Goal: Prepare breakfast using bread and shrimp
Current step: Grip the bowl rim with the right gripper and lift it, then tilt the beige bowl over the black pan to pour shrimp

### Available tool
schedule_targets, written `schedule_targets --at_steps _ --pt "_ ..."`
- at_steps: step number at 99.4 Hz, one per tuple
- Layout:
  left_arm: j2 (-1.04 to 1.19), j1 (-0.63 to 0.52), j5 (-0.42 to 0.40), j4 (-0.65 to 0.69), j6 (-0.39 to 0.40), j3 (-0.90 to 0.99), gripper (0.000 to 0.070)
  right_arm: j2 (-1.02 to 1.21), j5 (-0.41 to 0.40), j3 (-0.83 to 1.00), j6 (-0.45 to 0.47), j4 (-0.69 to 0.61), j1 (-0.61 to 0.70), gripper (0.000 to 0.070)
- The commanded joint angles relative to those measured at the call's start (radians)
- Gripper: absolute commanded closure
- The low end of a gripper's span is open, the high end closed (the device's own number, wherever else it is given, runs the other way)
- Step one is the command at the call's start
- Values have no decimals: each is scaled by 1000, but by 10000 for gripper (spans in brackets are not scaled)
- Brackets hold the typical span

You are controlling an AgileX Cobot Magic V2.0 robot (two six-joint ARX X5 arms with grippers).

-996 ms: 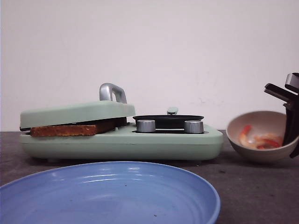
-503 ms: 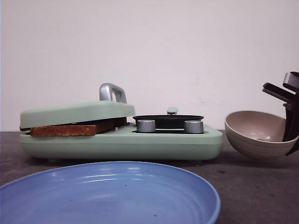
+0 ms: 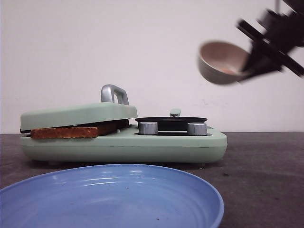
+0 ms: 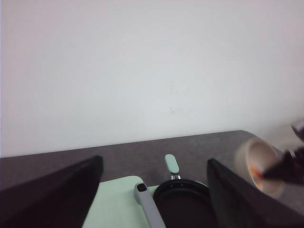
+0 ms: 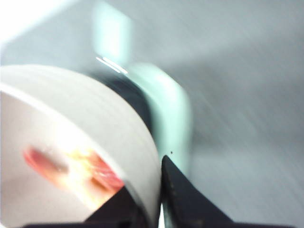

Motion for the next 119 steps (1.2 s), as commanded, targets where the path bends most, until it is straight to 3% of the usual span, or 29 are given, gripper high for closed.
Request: schedule_targets --at_steps 1,19,29,47,64,91,119 --pt "10 -5 -3 5 8 11 275 13 34 26 25 63 43 696" --pt "10 -5 -2 -32 8 11 275 99 122 32 34 241 158 697" --pt "10 -5 1 -35 8 11 275 167 193 32 -24 323 204 697" --pt "8 -5 2 -37 8 11 275 206 432 24 -368 486 288 696" --pt "9 -5 8 -36 13 11 275 206 569 23 -618 663 339 697" --pt "9 -5 9 -38 56 11 275 207 602 16 -860 776 341 696" --pt "9 -5 9 -35 65 11 275 208 605 15 -883 816 336 696"
